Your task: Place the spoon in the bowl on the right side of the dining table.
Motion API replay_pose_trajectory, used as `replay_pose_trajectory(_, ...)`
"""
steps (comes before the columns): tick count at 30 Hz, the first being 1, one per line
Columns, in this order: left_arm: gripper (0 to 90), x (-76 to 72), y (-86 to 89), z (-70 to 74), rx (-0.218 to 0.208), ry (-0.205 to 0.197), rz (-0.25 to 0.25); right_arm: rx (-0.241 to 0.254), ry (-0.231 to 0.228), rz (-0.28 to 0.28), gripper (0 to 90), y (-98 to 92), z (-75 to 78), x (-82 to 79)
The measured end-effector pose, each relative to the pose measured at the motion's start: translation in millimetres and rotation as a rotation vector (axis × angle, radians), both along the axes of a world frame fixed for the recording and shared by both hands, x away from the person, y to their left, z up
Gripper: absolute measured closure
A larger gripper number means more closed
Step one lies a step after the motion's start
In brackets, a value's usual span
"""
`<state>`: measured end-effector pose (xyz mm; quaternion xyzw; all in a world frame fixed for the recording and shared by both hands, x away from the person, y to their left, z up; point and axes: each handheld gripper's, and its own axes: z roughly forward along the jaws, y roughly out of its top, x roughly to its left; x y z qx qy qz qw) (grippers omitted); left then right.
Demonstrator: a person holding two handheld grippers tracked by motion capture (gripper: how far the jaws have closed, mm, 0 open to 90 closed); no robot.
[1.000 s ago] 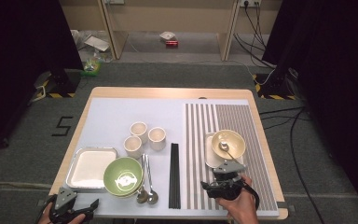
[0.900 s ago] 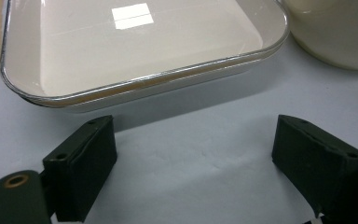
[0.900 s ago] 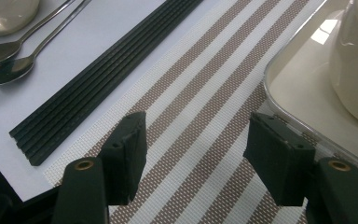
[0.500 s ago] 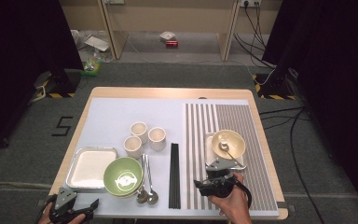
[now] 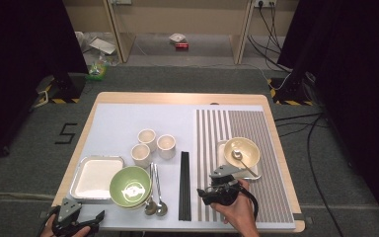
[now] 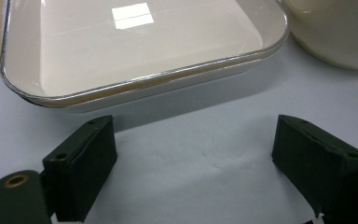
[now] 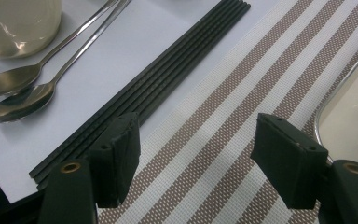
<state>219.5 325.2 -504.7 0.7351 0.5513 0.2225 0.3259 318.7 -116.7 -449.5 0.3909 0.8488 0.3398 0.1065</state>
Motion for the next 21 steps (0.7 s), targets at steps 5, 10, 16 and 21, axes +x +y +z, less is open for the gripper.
replay_pose_trajectory(5,12.4,0.0,-0.2,-0.2,-0.003,-0.002,0.002,0.002,0.003,-0.004,32.7,5.7,-0.5,3.8)
replay_pose_trajectory(10,12.4,0.0,0.0,0.0,0.0,0.0,0.0,-0.005,0.002,0.0,33.2,11.4,-0.1,8.1)
replay_pose_trajectory(16,12.3,0.8,-0.3,0.8,0.006,0.007,0.0,-0.019,0.008,0.001,34.0,19.8,0.3,11.5)
replay_pose_trajectory(21,12.3,1.3,-0.7,1.1,0.005,0.01,0.005,-0.019,0.025,0.003,34.2,24.7,-1.0,14.6)
